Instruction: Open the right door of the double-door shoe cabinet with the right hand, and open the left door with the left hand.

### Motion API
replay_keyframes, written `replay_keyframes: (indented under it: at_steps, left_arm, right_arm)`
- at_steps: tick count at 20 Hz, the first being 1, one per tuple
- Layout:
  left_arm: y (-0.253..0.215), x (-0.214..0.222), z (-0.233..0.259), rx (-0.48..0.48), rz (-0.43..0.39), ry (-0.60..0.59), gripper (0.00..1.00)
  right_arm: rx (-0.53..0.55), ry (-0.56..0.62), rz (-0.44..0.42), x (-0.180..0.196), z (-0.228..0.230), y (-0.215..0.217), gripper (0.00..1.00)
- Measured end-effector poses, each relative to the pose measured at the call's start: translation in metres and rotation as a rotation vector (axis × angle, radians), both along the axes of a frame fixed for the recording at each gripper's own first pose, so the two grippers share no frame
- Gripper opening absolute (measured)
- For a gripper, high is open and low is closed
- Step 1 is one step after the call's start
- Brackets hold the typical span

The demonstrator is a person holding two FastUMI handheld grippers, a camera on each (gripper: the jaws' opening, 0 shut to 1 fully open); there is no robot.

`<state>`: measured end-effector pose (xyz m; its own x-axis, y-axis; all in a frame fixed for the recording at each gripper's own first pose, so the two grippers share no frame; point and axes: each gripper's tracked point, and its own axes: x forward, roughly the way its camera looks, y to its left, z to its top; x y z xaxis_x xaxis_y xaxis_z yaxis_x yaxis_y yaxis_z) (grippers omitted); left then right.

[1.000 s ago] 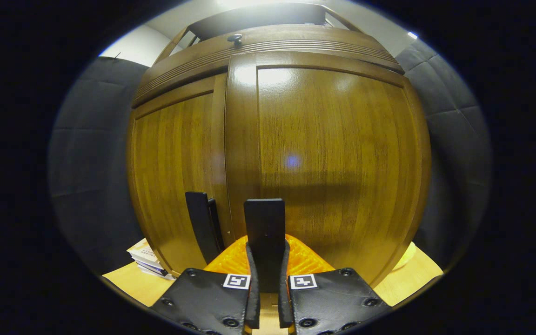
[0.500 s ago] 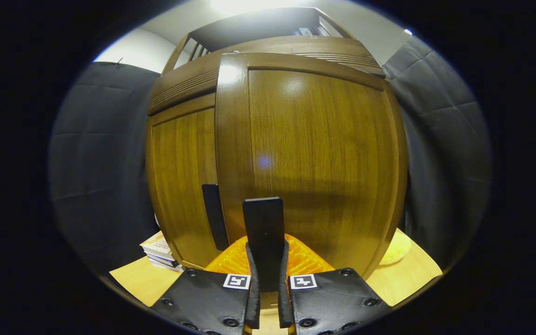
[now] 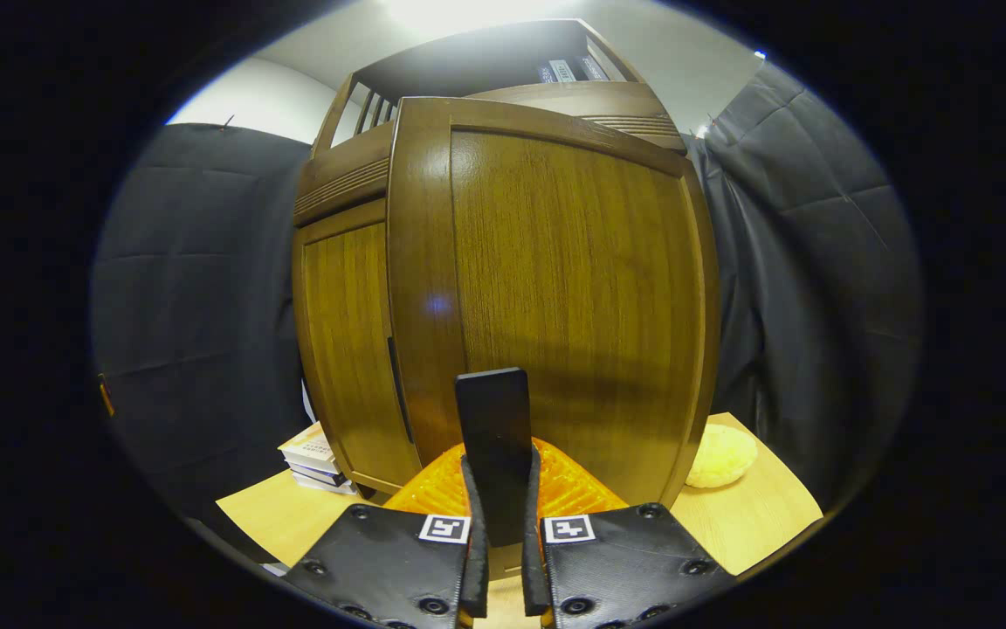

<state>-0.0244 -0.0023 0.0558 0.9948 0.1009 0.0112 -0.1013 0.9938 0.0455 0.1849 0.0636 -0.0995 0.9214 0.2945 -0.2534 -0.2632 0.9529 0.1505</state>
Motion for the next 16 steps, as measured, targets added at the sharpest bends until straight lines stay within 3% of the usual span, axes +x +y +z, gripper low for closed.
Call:
replay_keyframes:
  at_steps: [1,16]
  left_arm:
    - [-0.001,-0.001,0.000,-0.001,-0.007,0.001,0.95]
    - [-0.011,-0.001,0.004,0.006,-0.114,0.001,0.95]
  right_arm:
    - [0.001,0.002,0.002,-0.004,0.001,-0.003,0.17]
    - [0.007,0.022,0.019,-0.034,0.009,-0.052,0.14]
